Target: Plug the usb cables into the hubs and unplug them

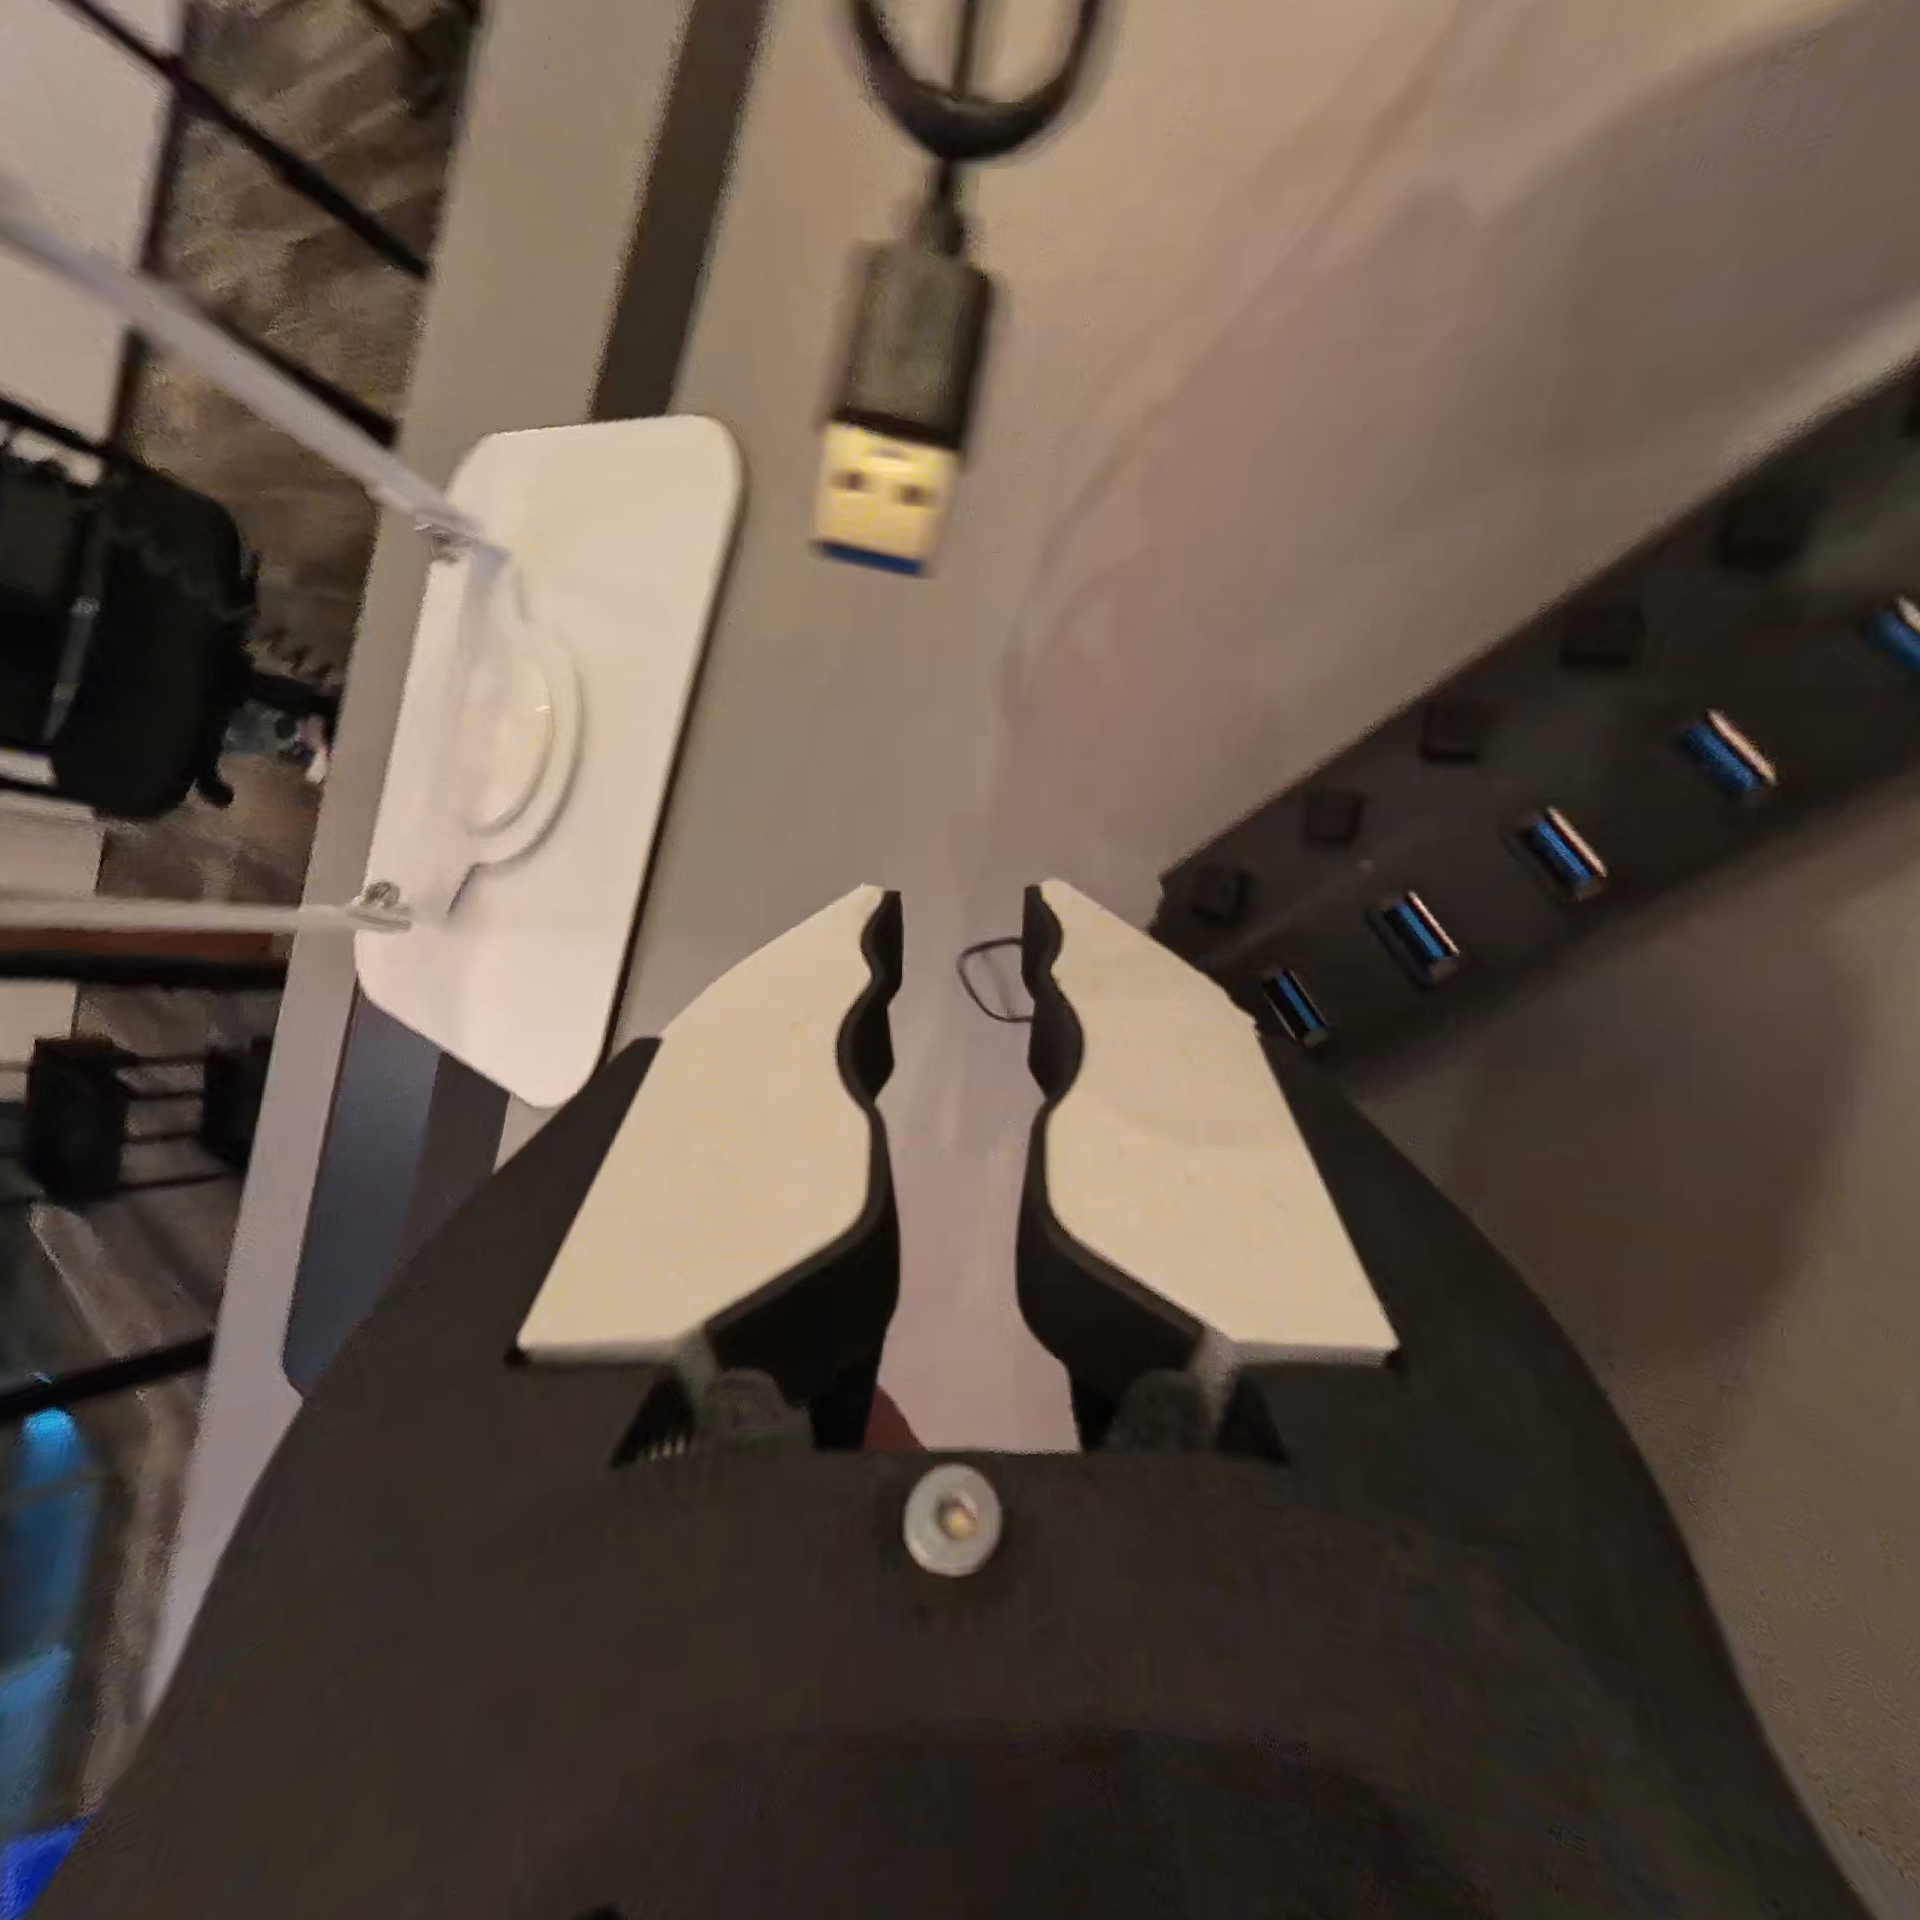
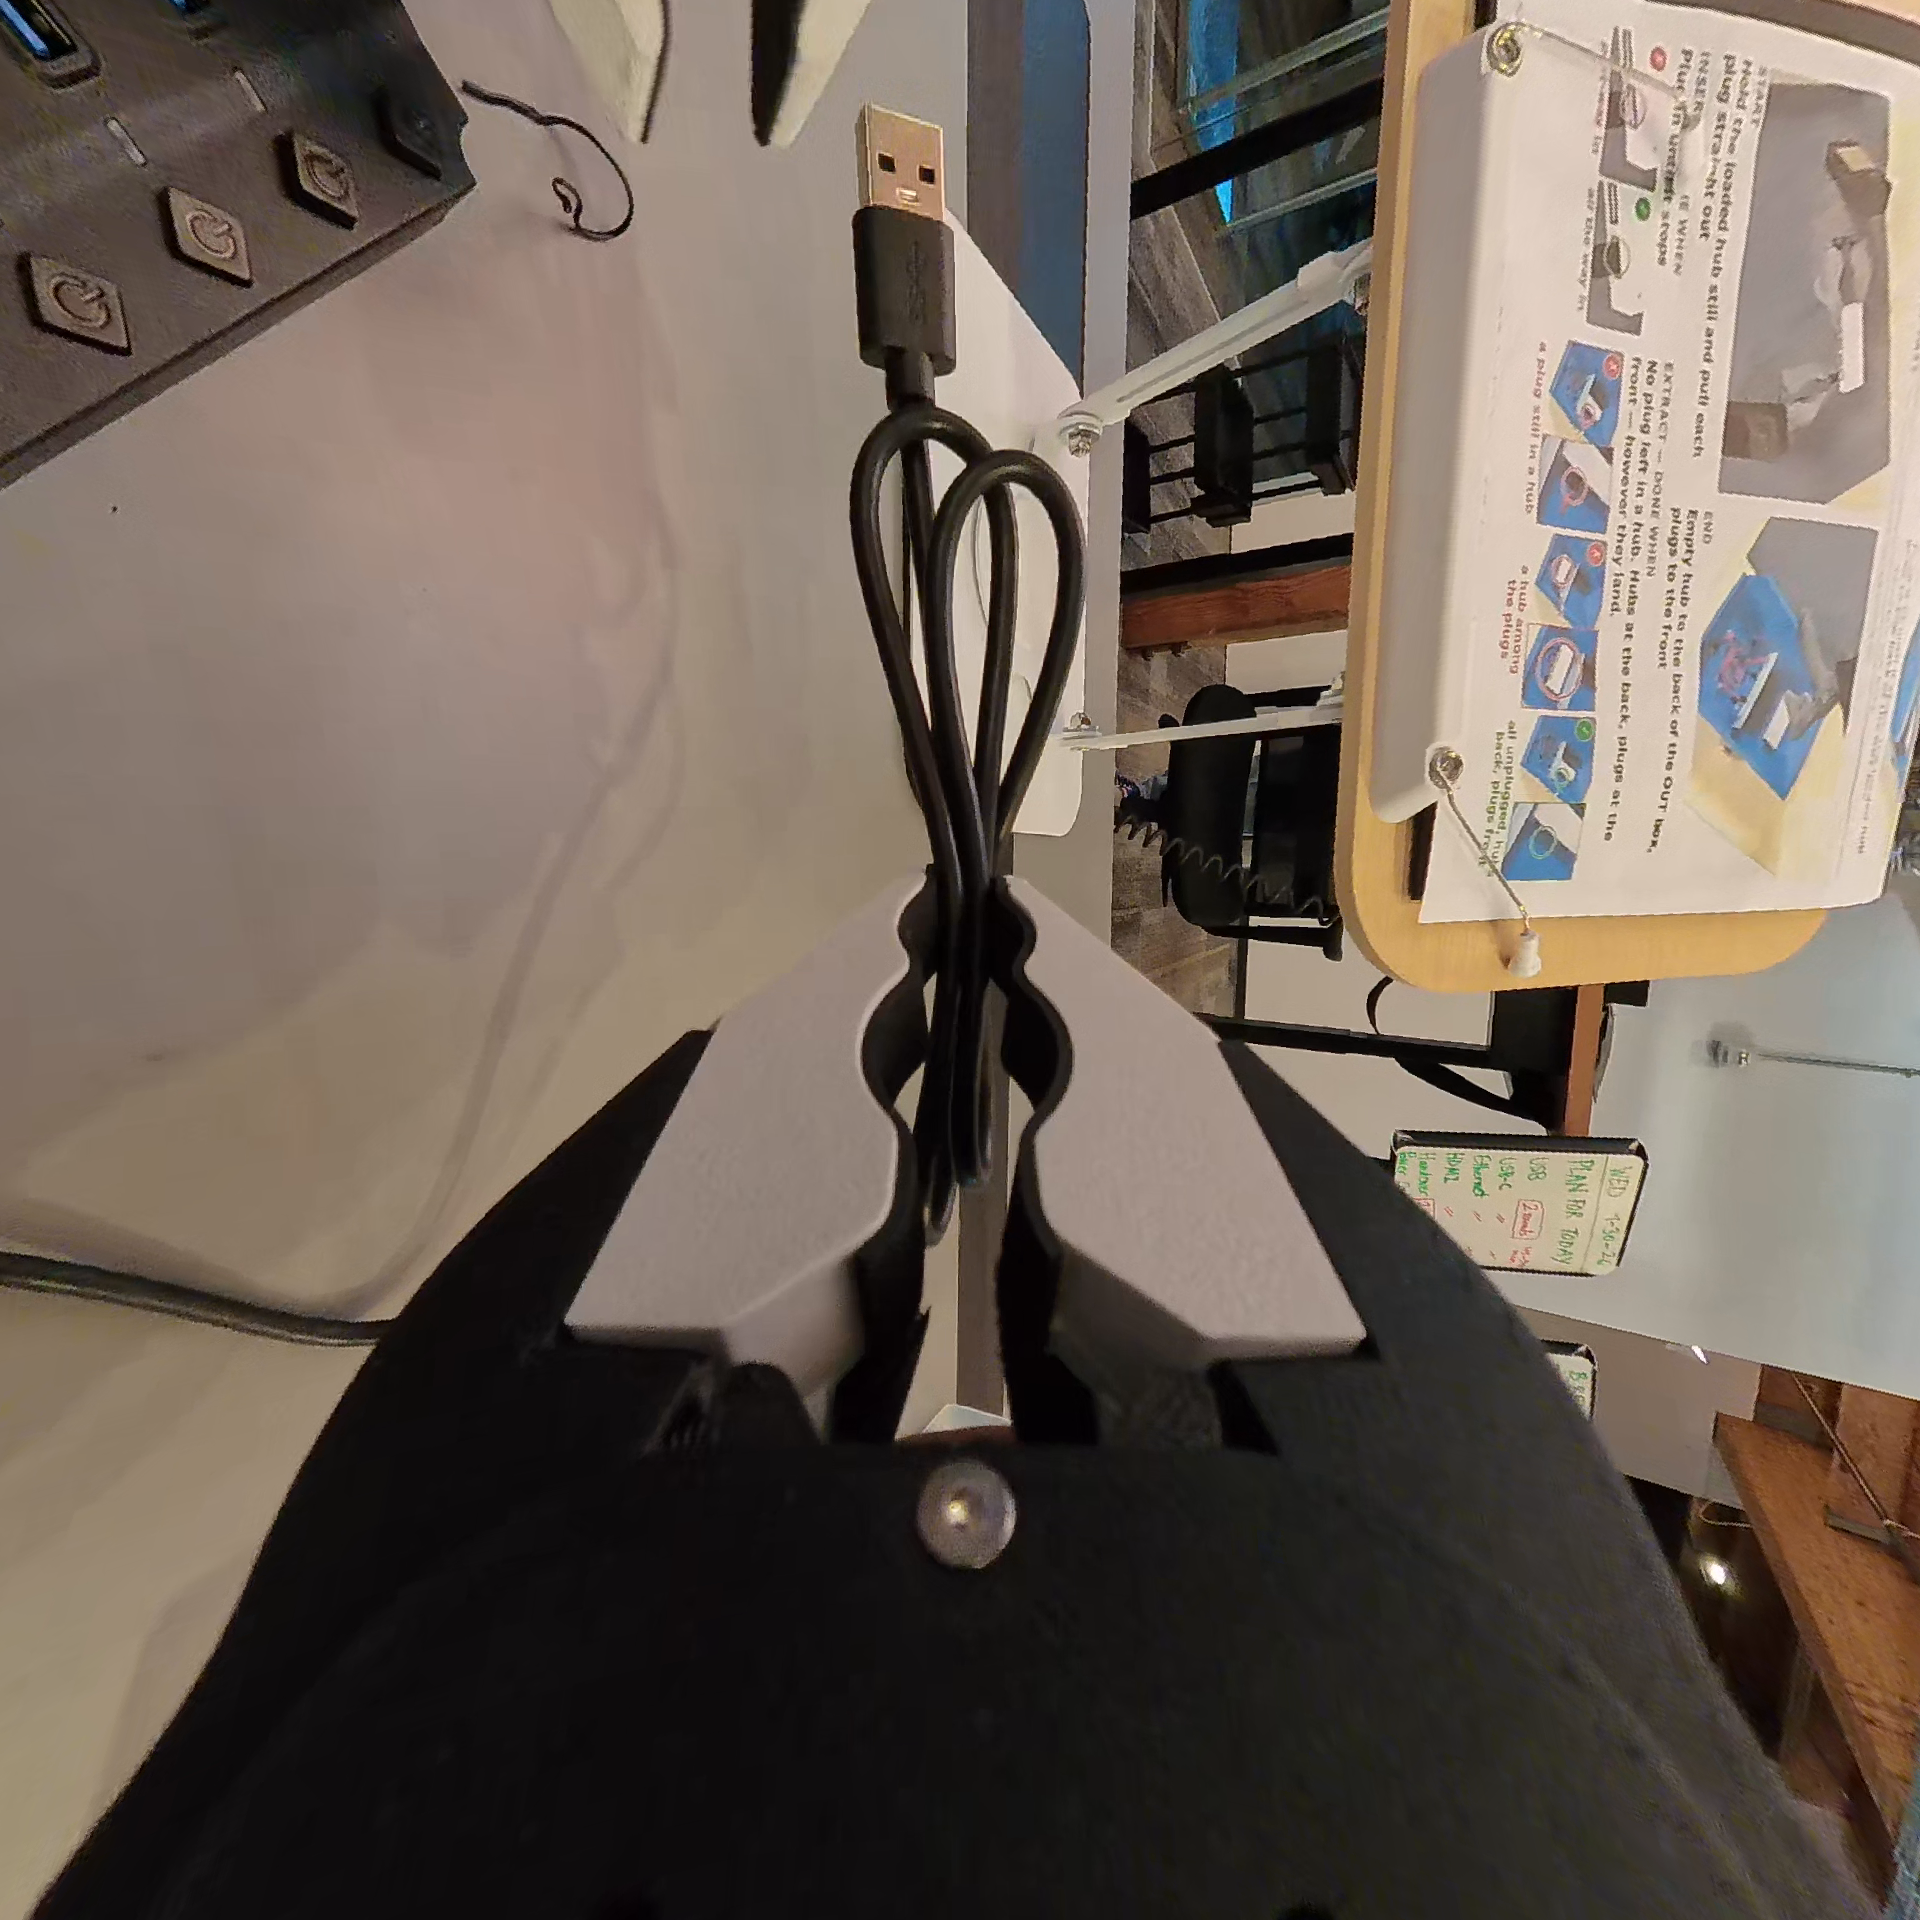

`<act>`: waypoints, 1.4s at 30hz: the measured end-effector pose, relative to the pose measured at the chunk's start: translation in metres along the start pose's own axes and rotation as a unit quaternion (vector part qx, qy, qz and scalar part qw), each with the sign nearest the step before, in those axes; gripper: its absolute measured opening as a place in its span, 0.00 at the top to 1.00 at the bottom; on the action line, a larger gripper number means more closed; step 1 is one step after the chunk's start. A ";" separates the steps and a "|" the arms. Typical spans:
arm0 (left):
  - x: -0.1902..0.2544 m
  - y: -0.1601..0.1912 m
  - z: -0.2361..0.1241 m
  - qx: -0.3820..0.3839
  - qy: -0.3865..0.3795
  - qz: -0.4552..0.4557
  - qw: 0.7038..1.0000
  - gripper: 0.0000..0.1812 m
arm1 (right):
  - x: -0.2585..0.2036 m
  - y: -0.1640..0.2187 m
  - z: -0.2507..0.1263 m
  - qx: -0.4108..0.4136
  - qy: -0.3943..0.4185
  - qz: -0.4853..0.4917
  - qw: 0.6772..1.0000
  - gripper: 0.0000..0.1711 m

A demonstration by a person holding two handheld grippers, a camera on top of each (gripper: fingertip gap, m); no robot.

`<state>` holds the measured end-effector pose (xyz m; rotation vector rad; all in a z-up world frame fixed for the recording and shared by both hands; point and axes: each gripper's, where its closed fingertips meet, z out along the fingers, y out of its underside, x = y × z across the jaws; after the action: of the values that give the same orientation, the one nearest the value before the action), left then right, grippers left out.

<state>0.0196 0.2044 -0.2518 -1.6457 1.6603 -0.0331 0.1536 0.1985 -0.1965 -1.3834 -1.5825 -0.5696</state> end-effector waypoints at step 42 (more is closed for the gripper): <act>-0.022 -0.124 -0.070 0.184 -0.071 0.183 0.963 1.00 | -0.002 -0.043 -0.016 0.076 -0.014 -0.002 0.997 0.98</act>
<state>0.0835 0.1691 -0.1272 -1.0291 1.7028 -0.0354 0.1190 0.1727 -0.1814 -1.2785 -1.6160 -0.4241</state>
